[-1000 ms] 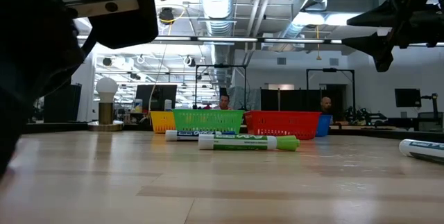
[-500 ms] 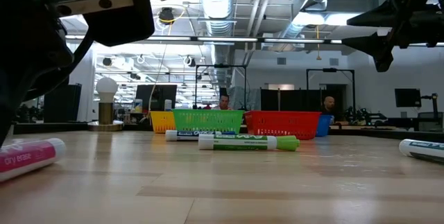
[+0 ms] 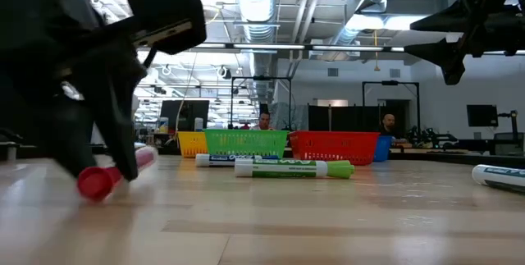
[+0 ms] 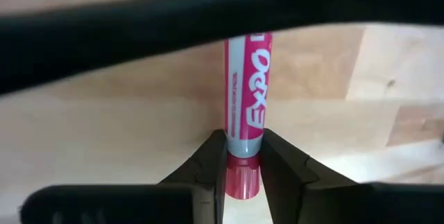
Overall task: Pick & Place Markers
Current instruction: Put the pink marker into the green bin
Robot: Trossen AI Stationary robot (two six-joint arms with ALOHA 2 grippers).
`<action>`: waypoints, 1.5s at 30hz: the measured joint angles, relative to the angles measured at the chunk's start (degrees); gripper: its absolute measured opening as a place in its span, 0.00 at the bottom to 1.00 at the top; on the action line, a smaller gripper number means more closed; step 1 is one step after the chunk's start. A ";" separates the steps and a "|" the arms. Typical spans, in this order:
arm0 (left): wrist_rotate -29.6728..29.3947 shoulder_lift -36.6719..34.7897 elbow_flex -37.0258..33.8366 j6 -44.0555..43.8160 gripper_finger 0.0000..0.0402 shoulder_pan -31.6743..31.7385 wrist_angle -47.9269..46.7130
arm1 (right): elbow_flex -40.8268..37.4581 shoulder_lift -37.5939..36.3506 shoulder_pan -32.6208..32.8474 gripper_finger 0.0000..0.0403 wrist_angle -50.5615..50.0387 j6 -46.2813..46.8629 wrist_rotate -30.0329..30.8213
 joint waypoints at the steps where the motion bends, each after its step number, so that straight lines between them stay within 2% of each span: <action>1: 0.14 -0.98 0.00 0.67 0.17 0.37 -1.43 | 0.00 0.00 0.00 0.51 0.00 0.00 0.00; 7: -0.48 -6.69 0.14 5.83 0.17 1.85 -6.69 | 0.00 0.01 0.00 0.51 -0.02 0.00 0.00; 13: -7.23 -12.22 0.21 14.62 0.17 2.88 -8.81 | 0.00 0.00 0.00 0.51 0.00 0.00 0.01; 21: -14.09 -20.09 0.29 37.66 0.17 7.78 -8.96 | 0.00 0.00 0.00 0.51 0.00 0.00 0.02; 33: -13.96 -30.29 0.37 70.43 0.18 21.97 -7.84 | 0.00 0.01 0.00 0.51 0.00 0.00 0.02; 38: -13.44 -31.70 0.39 81.57 0.18 26.92 -6.21 | 0.00 0.01 0.00 0.51 0.00 0.00 0.02; 45: -9.05 -31.71 0.44 97.97 0.18 34.54 -0.76 | 0.00 0.00 0.00 0.51 0.00 0.00 0.02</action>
